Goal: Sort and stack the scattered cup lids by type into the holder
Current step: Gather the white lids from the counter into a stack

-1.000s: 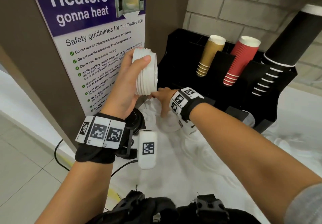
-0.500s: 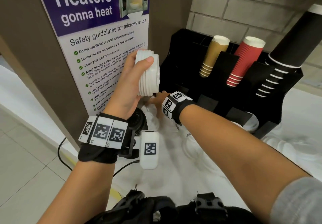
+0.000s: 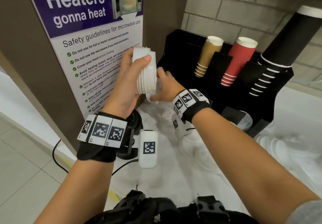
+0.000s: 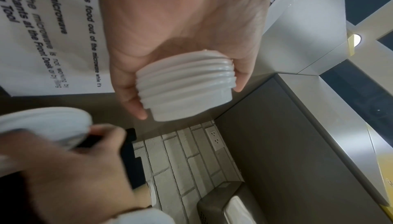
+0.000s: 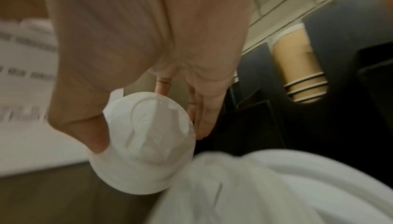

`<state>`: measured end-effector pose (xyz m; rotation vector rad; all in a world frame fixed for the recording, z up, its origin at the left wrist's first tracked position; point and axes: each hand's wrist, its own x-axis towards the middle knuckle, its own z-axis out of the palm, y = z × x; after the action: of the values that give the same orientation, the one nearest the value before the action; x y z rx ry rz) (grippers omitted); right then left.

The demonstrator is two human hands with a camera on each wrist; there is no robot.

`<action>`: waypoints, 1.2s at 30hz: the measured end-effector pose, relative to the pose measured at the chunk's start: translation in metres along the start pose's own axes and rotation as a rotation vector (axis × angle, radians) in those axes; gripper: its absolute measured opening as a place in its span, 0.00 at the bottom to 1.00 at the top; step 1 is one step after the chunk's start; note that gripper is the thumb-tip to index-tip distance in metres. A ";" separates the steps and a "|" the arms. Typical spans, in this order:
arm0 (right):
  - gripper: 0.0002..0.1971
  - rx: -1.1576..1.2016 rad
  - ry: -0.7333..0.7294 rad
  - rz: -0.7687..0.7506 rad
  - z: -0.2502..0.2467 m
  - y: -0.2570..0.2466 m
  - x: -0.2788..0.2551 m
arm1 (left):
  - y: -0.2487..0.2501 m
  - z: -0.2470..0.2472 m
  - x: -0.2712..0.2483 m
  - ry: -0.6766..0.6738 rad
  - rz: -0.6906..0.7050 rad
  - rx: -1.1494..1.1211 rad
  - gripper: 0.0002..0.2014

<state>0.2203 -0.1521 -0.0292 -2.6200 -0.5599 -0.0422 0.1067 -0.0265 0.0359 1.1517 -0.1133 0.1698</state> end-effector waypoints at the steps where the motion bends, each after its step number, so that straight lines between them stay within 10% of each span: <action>1: 0.39 0.117 0.035 0.011 -0.010 -0.001 -0.007 | -0.001 0.001 0.000 -0.010 0.005 0.002 0.26; 10: 0.27 0.946 0.227 0.070 -0.060 0.005 -0.115 | -0.023 0.019 -0.006 -0.082 -0.030 0.055 0.26; 36: 0.28 0.814 0.265 0.025 -0.076 -0.016 -0.174 | -0.041 0.042 -0.030 -0.273 -0.201 0.016 0.26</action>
<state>0.0589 -0.2389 0.0240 -1.7917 -0.3468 -0.1231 0.0850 -0.0838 0.0110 1.1906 -0.2362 -0.1654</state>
